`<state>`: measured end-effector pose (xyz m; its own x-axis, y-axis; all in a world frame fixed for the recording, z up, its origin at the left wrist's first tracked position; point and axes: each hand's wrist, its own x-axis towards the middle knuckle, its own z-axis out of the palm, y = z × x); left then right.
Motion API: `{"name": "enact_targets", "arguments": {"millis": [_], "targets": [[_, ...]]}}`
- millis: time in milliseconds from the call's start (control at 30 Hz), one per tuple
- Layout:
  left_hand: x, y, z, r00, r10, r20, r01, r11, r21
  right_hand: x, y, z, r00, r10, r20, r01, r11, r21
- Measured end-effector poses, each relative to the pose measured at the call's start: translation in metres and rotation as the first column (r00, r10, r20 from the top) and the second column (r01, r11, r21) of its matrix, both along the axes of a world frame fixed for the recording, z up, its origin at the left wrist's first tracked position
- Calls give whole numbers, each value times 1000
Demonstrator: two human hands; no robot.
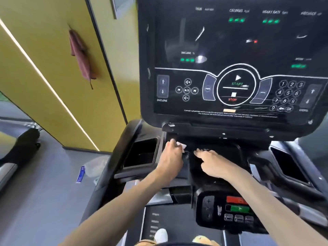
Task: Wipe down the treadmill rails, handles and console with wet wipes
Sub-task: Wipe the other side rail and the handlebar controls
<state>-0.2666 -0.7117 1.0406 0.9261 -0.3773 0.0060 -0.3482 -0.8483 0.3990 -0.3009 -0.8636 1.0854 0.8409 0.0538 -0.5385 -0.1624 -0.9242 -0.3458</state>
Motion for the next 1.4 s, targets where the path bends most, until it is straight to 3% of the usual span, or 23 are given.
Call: {"name": "enact_targets", "arguments": {"millis": [167,233,300,400,567,700,833,1000,1133,1267,1400], "targets": [[10,-23,7,979,-201,41,199,979,36,-5,-1,1,998,-66,-1,66,998,12],[16,-1,3,941,-297,162,274,950,147,-5,-2,0,998,-59,0,59,997,39],[25,32,-6,934,-280,220,269,960,79,-2,-2,-1,999,-44,11,44,998,41],[34,57,-18,869,-322,375,281,946,161,0,-3,-2,1000,-24,6,23,999,44],[17,-1,-16,868,-441,228,431,897,94,-3,-11,-3,998,-57,-16,58,996,72],[24,11,-18,842,-474,258,460,880,119,0,-12,-6,999,-46,-1,46,996,81],[33,57,-30,857,-383,345,377,922,87,1,-14,-6,1000,-23,-15,24,993,113],[24,-1,-28,878,-376,295,411,909,-65,-3,-12,-1,999,-41,-28,43,995,89],[32,3,-24,844,-458,279,477,879,-2,-3,-14,-3,999,-50,-10,51,992,116],[37,32,-28,881,-383,277,397,918,7,-3,-15,-7,999,-36,-20,38,990,135],[31,17,-19,832,-507,226,517,856,15,-5,-14,-5,999,-33,-21,36,990,135]]}}
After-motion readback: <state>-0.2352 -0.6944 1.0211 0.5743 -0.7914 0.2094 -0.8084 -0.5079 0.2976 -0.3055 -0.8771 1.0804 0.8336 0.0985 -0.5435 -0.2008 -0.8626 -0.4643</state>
